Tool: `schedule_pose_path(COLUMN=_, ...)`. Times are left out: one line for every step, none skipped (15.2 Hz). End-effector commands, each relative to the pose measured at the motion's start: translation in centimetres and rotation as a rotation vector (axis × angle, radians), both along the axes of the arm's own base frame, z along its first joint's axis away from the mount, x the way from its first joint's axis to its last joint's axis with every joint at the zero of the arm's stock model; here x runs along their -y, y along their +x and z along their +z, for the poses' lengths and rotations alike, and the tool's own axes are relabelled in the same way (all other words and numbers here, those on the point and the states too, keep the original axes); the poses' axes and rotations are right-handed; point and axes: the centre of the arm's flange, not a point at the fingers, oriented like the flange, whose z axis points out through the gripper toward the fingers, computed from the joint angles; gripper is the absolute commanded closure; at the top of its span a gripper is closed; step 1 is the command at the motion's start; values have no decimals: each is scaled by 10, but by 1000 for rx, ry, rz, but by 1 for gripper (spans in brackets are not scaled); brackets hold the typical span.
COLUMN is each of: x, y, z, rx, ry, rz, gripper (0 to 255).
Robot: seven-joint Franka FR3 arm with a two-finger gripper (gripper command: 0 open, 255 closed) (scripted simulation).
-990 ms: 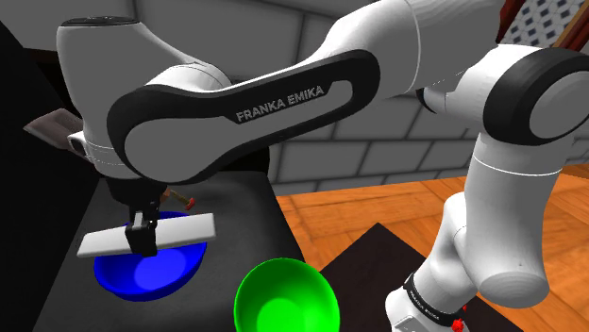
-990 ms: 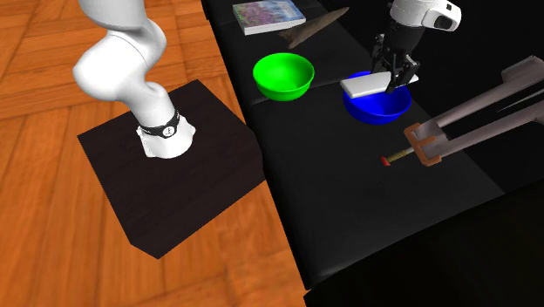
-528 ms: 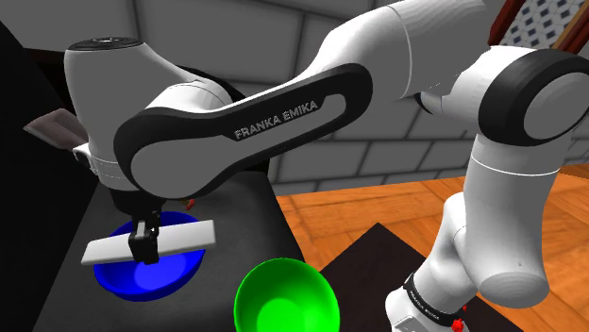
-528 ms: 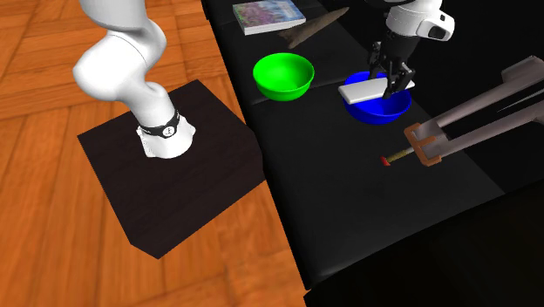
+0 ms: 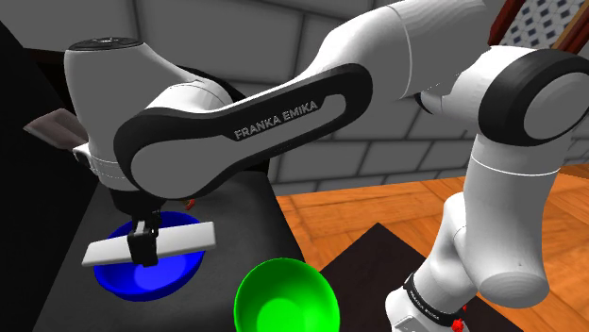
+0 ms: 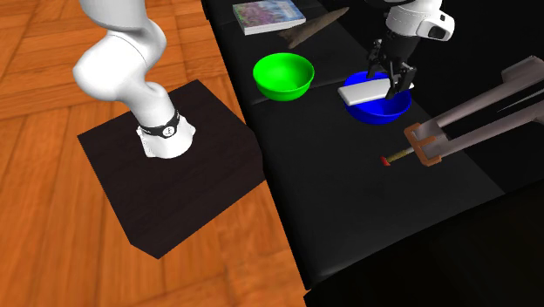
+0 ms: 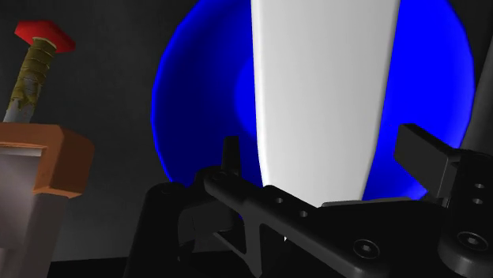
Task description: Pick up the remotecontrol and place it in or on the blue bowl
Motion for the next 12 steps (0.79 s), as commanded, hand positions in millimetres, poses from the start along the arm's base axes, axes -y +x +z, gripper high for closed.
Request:
schedule_pose_path(x=0, y=0, z=0, rx=0, ry=0, rz=0, gripper=0)
schedule_pose_path(x=0, y=0, z=13, rx=0, ry=0, rz=0, gripper=0)
schedule_pose_path(x=0, y=0, z=26, rx=0, ry=0, rz=0, gripper=0)
schedule_pose_path(x=0, y=0, z=40, rx=0, ry=0, rz=0, gripper=0)
schedule_pose_path(x=0, y=0, z=50, rx=0, ry=0, rz=0, gripper=0)
schedule_pose_path(x=0, y=0, z=50, rx=0, ry=0, rz=0, gripper=0)
schedule_pose_path(x=0, y=0, z=50, rx=0, ry=0, rz=0, gripper=0)
schedule_pose_path(x=0, y=0, z=50, rx=0, ry=0, rz=0, gripper=0)
schedule_pose_path(x=0, y=0, z=50, rx=0, ry=0, rz=0, gripper=0)
schedule_pose_path(x=0, y=0, z=50, rx=0, ry=0, rz=0, gripper=0)
schedule_pose_path(x=0, y=0, z=50, rx=0, ry=0, rz=0, gripper=0)
schedule_pose_path(x=0, y=0, z=50, rx=0, ry=0, rz=0, gripper=0)
